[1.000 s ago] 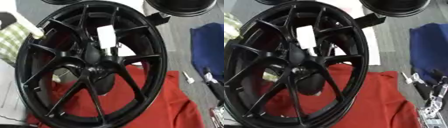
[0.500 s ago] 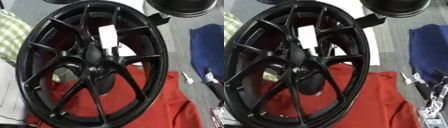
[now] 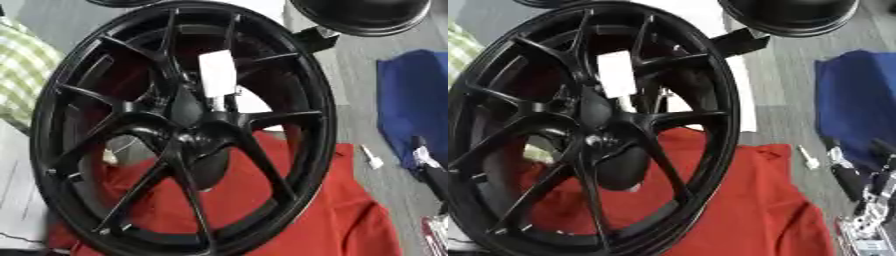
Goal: Pull the pin out of the wheel hub.
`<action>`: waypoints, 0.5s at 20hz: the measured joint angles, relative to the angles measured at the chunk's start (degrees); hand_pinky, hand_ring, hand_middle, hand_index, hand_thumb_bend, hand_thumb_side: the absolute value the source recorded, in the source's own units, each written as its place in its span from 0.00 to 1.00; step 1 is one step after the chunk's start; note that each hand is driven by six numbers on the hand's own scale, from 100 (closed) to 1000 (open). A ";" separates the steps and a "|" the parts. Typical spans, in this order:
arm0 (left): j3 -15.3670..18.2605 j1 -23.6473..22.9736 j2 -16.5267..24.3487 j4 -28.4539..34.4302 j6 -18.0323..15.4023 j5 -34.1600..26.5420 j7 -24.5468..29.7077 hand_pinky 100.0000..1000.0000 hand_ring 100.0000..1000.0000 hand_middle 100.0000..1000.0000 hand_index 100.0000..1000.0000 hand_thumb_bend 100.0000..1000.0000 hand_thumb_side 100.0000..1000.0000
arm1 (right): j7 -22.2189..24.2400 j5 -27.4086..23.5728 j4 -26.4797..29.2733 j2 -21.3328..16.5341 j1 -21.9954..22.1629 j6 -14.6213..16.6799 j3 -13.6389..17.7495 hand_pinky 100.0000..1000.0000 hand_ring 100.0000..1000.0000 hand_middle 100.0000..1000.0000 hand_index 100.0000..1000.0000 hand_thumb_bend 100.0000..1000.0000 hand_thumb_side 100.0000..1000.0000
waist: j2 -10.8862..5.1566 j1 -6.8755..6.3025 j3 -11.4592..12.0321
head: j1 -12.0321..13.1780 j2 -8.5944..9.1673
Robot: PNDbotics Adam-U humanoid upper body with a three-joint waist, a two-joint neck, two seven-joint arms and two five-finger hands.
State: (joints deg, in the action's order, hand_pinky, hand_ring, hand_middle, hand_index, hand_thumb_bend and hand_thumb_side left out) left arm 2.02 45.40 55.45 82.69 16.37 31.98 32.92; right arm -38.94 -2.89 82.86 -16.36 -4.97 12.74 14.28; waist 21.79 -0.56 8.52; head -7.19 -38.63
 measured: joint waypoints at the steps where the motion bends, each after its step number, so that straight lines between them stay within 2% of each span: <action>1: 0.28 -0.17 -0.13 -0.01 -0.28 -1.18 -0.32 0.83 0.76 0.72 0.86 0.06 1.00 | 0.00 0.00 0.00 0.01 0.00 0.00 0.00 0.62 0.77 0.61 0.71 0.63 0.17 | 0.00 0.00 -0.01 | 0.00 0.03; 2: 0.49 -0.35 -0.29 -0.02 -0.37 -2.43 -0.79 0.78 0.72 0.67 0.81 0.00 1.00 | 0.00 0.00 0.00 0.01 0.00 0.01 0.00 0.62 0.77 0.61 0.71 0.63 0.17 | 0.00 0.01 -0.02 | 0.00 0.07; 6: 1.14 -0.73 -0.59 -0.35 1.92 -5.95 -4.25 0.73 0.66 0.61 0.77 0.00 1.00 | 0.01 -0.01 0.00 0.04 -0.01 0.02 0.00 0.62 0.77 0.61 0.71 0.63 0.17 | 0.00 0.03 -0.05 | 0.02 0.47; 10: 1.36 -1.01 -1.03 -0.25 4.11 -8.32 -7.54 0.71 0.64 0.59 0.76 0.00 0.93 | 0.04 -0.01 0.00 0.05 -0.01 0.05 0.00 0.62 0.77 0.61 0.71 0.63 0.17 | 0.00 0.04 -0.10 | 0.03 0.50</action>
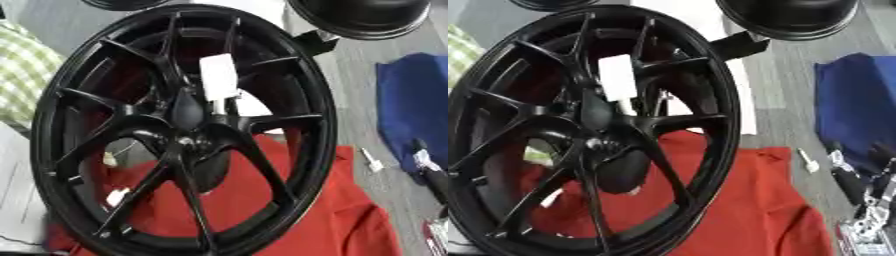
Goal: Pull the pin out of the wheel hub.
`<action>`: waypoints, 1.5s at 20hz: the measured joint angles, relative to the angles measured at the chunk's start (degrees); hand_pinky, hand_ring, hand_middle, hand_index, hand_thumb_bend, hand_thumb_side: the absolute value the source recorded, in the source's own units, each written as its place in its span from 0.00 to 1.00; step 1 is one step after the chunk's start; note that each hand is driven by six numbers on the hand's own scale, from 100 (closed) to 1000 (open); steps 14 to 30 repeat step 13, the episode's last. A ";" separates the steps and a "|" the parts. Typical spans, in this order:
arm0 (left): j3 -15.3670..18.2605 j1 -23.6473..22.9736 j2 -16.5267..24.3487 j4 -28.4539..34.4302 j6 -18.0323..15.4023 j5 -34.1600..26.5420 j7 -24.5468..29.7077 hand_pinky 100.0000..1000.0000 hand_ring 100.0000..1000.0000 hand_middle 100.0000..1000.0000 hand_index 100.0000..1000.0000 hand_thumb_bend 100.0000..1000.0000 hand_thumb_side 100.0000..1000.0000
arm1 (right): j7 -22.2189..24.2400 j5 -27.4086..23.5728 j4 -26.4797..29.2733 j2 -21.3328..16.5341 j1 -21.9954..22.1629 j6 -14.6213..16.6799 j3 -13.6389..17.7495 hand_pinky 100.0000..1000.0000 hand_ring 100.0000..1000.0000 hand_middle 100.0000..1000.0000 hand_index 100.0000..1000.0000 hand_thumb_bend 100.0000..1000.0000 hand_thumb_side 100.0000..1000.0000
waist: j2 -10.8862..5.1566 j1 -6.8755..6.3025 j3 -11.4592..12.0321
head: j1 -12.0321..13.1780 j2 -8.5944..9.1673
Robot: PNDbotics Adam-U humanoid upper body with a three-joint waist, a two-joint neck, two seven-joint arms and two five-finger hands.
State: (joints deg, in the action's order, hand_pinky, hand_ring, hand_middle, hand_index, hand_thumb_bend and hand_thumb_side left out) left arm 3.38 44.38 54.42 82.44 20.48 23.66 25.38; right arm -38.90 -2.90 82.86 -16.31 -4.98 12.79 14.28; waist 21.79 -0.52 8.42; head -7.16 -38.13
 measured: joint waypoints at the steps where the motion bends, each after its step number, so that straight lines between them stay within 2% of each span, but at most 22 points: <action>1: 0.00 -0.04 -0.04 0.14 0.35 -0.42 -0.56 0.70 0.62 0.57 0.76 0.00 0.91 | 0.01 0.00 0.00 0.00 0.00 0.01 0.00 0.62 0.77 0.61 0.71 0.63 0.17 | 0.00 0.03 -0.01 | 0.01 0.00; 4: 0.00 -0.06 -0.12 0.97 1.08 -1.77 -2.41 0.67 0.58 0.53 0.75 0.00 0.81 | 0.02 0.00 0.00 0.02 0.00 0.02 0.00 0.62 0.77 0.61 0.71 0.63 0.17 | 0.00 0.11 -0.02 | 0.02 0.01; 7: 0.12 -0.51 -1.31 3.60 0.20 -5.35 -6.33 0.65 0.53 0.48 0.74 0.00 0.69 | 0.01 -0.01 0.00 0.09 0.00 0.02 0.00 0.62 0.77 0.61 0.71 0.63 0.17 | 0.00 0.18 -0.01 | 0.17 0.01; 10: 0.80 -1.83 -5.06 7.91 -2.84 -12.55 -13.91 0.65 0.50 0.47 0.73 0.00 0.70 | 0.01 -0.12 0.00 0.19 -0.02 0.03 -0.02 0.62 0.76 0.61 0.71 0.62 0.18 | 0.00 0.32 -0.05 | 0.64 0.02; 13: 1.46 -4.74 -12.36 12.26 -6.81 -21.73 -22.12 0.64 0.47 0.44 0.71 0.00 0.73 | 0.03 -0.31 -0.01 0.47 -0.15 0.05 -0.21 0.62 0.76 0.61 0.71 0.63 0.17 | 0.00 0.71 -0.53 | 1.20 0.24; 30: 1.46 -4.74 -12.36 12.26 -6.81 -21.73 -22.12 0.64 0.47 0.44 0.71 0.00 0.73 | 0.03 -0.31 -0.01 0.47 -0.15 0.05 -0.21 0.62 0.76 0.61 0.71 0.63 0.17 | 0.00 0.71 -0.53 | 1.20 0.24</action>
